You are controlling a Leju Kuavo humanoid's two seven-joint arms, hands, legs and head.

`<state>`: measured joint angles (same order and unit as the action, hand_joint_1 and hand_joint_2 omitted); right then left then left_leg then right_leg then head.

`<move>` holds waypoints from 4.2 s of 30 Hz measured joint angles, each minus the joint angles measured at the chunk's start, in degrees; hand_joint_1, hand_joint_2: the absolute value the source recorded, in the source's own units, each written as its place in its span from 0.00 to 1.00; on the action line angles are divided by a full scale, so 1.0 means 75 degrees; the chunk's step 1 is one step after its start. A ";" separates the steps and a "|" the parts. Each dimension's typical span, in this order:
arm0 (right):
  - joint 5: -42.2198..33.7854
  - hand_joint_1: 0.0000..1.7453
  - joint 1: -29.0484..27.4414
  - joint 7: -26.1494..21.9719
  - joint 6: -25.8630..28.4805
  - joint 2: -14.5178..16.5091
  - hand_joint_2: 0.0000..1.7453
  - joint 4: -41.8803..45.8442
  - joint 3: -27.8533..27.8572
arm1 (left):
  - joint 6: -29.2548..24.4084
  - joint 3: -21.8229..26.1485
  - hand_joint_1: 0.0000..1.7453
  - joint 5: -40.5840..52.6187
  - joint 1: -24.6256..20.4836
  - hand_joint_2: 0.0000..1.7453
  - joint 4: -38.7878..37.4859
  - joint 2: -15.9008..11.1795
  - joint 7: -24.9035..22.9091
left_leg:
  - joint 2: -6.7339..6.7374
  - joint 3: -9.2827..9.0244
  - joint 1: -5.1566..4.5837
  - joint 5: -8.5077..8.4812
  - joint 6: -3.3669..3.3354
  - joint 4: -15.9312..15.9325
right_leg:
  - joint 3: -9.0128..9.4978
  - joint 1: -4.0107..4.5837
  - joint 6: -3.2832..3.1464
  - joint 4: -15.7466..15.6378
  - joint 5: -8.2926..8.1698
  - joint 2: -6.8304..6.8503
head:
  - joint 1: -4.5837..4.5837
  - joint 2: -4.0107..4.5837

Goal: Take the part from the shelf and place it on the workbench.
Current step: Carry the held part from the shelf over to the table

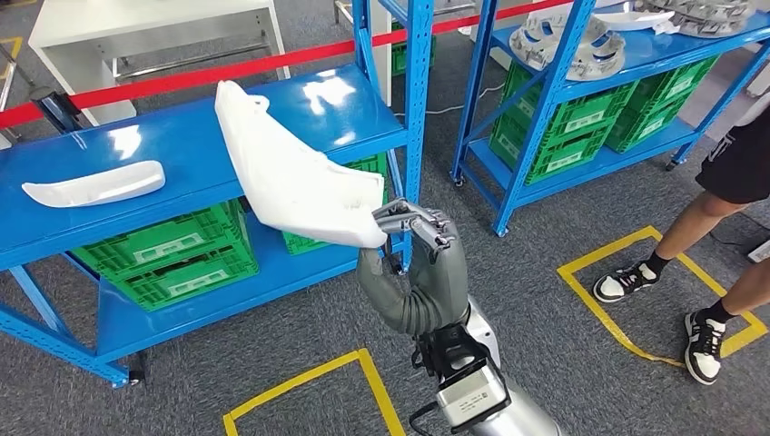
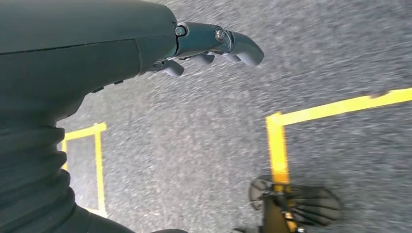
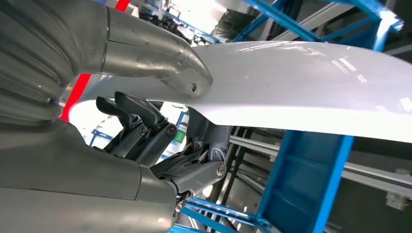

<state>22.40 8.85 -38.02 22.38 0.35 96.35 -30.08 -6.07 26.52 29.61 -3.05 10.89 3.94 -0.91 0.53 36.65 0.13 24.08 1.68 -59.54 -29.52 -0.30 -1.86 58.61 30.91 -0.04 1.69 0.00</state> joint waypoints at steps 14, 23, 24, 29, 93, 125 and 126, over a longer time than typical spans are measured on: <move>0.0074 1.00 -0.0249 -0.0260 0.0283 0.0021 1.00 -0.0259 0.0186 | 0.0140 0.0208 0.00 0.0139 0.0136 1.00 -0.0039 -0.0126 0.0118 | -0.0120 -0.1332 0.0004 0.1097 -0.0050 0.0278 | -0.1210 -0.0038 0.0196 0.0010 -0.1248 0.0033 | -0.0043 0.0000; 0.0150 1.00 -0.0102 0.0183 -0.0200 -0.0417 1.00 -0.0256 0.0541 | 0.0326 0.0228 0.00 0.0164 -0.0037 1.00 -0.0054 0.0084 0.0050 | 0.0016 -0.0253 -0.0045 0.0197 -0.0376 0.0187 | -0.1372 -0.0045 0.0322 0.2153 0.0063 -0.0008 | -0.0053 0.0000; 0.0198 1.00 -0.0013 0.0307 -0.0295 -0.0433 1.00 -0.0251 0.0542 | 0.0320 0.0229 0.00 0.0188 -0.0049 1.00 -0.0055 0.0126 0.0004 | 0.0022 -0.0122 -0.0054 0.0117 -0.0364 0.0144 | -0.0991 -0.0030 0.0280 0.1763 -0.0109 -0.0008 | -0.0053 0.0000; 0.0464 1.00 0.0331 0.0659 -0.0569 -0.0448 1.00 -0.0187 0.0541 | 0.0211 0.0235 0.00 0.0297 -0.0067 1.00 -0.0058 0.0285 -0.0230 | 0.0015 0.0139 -0.0059 -0.0247 -0.0175 0.0093 | 0.0271 0.0083 0.0098 -0.0132 0.0135 -0.0007 | -0.0032 0.0000; -0.0137 1.00 -0.0034 -0.0102 -0.0387 0.0110 1.00 -0.0139 0.0938 | -0.0031 0.1610 0.00 -0.0371 -0.0008 1.00 -0.0001 -0.0399 0.0620 | -0.0001 0.0158 0.0046 0.0216 0.0052 -0.0063 | 0.0029 0.0020 -0.0059 -0.0234 -0.0107 0.0026 | -0.0011 0.0000; -0.0095 1.00 0.0071 0.0031 -0.0526 -0.0452 1.00 -0.0134 0.1096 | 0.0182 0.1298 0.00 0.0325 -0.0091 1.00 -0.0061 -0.0117 0.0406 | 0.0159 -0.0181 0.0073 0.1146 0.0112 -0.0774 | -0.0511 -0.0048 -0.0033 0.0047 -0.0406 0.0078 | -0.0017 0.0000; -0.0043 1.00 0.0079 0.0055 -0.0557 -0.0452 1.00 -0.0132 0.1096 | 0.0186 0.1285 0.00 0.0327 -0.0108 1.00 -0.0061 -0.0105 0.0380 | 0.0034 0.0021 0.0074 0.1425 0.0120 -0.1290 | -0.0554 -0.0040 -0.0054 0.0051 -0.0438 -0.0002 | -0.0017 0.0000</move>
<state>22.08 9.44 -37.61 18.21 -3.04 95.36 -21.86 -4.68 36.16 32.06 -3.86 10.43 3.15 1.93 0.79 36.80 0.68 34.77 2.58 -69.22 -33.67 -0.60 -2.27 58.99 27.62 -0.06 1.56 0.00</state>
